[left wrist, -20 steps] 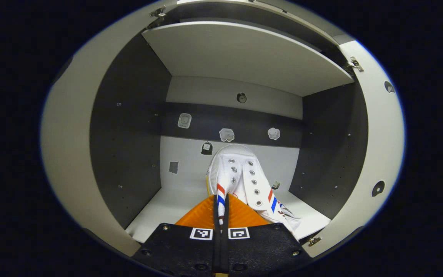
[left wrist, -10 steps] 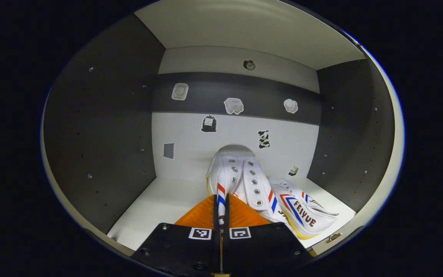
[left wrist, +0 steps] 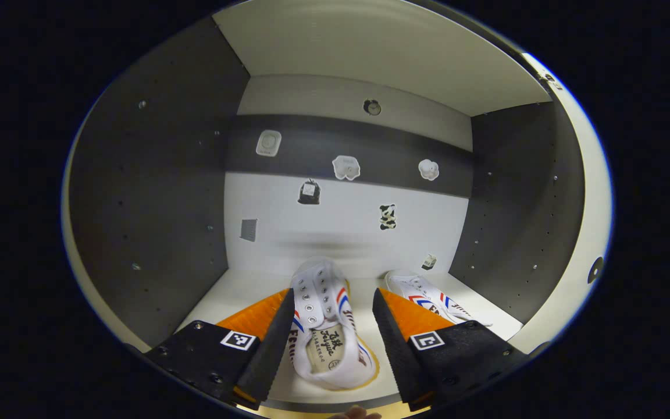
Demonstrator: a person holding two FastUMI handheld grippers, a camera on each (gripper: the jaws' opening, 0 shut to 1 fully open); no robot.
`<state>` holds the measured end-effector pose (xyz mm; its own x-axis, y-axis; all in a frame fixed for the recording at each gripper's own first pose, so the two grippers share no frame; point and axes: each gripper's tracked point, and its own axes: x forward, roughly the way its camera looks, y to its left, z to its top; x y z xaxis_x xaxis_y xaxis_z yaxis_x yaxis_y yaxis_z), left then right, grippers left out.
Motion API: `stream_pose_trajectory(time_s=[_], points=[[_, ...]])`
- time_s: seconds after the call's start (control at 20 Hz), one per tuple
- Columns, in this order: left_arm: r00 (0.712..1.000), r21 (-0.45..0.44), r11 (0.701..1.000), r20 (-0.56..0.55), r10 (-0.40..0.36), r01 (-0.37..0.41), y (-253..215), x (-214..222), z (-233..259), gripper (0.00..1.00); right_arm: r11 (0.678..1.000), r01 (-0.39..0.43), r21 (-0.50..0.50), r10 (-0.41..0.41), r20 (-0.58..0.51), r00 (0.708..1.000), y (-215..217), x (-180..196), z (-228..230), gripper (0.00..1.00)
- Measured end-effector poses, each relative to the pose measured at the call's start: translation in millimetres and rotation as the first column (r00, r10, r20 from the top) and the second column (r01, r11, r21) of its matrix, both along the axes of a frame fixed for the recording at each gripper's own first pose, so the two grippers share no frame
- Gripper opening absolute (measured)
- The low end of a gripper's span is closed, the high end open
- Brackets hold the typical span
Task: Grab one shoe with the right hand and put it into the shoe cabinet, grab the other shoe with the left hand and put it into the shoe cabinet; then close the right door with the right hand and the left door with the left hand.
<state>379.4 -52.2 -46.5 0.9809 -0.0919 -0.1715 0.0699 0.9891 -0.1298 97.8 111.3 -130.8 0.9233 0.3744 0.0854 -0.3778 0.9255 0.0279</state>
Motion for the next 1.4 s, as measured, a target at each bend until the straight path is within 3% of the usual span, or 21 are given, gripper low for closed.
stream_pose_trajectory(time_s=[0.1, 0.25, 0.35, 0.45, 0.55, 0.65, 0.7, 0.9, 1.15, 1.4], points=[[0.997, -0.009, 1.000, 0.073, -0.004, 0.005, -1, -22, 28, 0.82, 1.000, -0.006, -0.001, 0.006, 0.002, 1.000, 2, -2, 0, 1.00], [0.994, -0.027, 0.999, 0.103, -0.020, 0.023, 0, -61, 47, 0.96, 1.000, -0.001, -0.005, 0.001, 0.001, 1.000, 3, -2, -2, 1.00], [0.991, -0.020, 0.999, 0.126, -0.047, 0.049, -3, -86, 57, 1.00, 1.000, -0.001, -0.009, 0.001, 0.006, 1.000, 4, -4, -4, 1.00], [0.987, 0.016, 0.997, 0.146, -0.072, 0.071, -4, -112, 61, 0.96, 1.000, -0.005, -0.021, 0.005, 0.008, 1.000, 4, -8, -9, 1.00], [0.986, 0.043, 0.997, 0.152, -0.072, 0.066, -2, -136, 59, 0.99, 0.999, 0.005, -0.038, -0.005, 0.010, 1.000, 1, -9, -14, 1.00], [0.990, 0.053, 0.997, 0.122, -0.070, 0.064, -1, -161, 49, 0.96, 0.999, 0.018, -0.044, -0.018, 0.014, 1.000, -2, -10, -14, 1.00], [0.991, 0.047, 0.997, 0.111, -0.069, 0.064, 0, -174, 44, 0.99, 0.999, 0.020, -0.040, -0.020, 0.016, 1.000, -1, -10, -12, 1.00], [0.989, 0.067, 0.991, 0.075, -0.124, 0.119, -12, -220, 12, 0.97, 0.999, 0.015, -0.041, -0.013, 0.025, 1.000, -5, -15, -11, 1.00], [0.982, 0.047, 0.984, 0.077, -0.173, 0.169, -17, -264, -22, 0.96, 0.996, 0.057, -0.067, -0.055, 0.029, 0.998, -46, -24, -9, 1.00], [0.975, 0.004, 0.978, 0.075, -0.209, 0.209, -6, -281, -28, 0.97, 0.988, 0.145, -0.043, -0.141, 0.073, 0.987, -113, -30, 33, 0.98]])
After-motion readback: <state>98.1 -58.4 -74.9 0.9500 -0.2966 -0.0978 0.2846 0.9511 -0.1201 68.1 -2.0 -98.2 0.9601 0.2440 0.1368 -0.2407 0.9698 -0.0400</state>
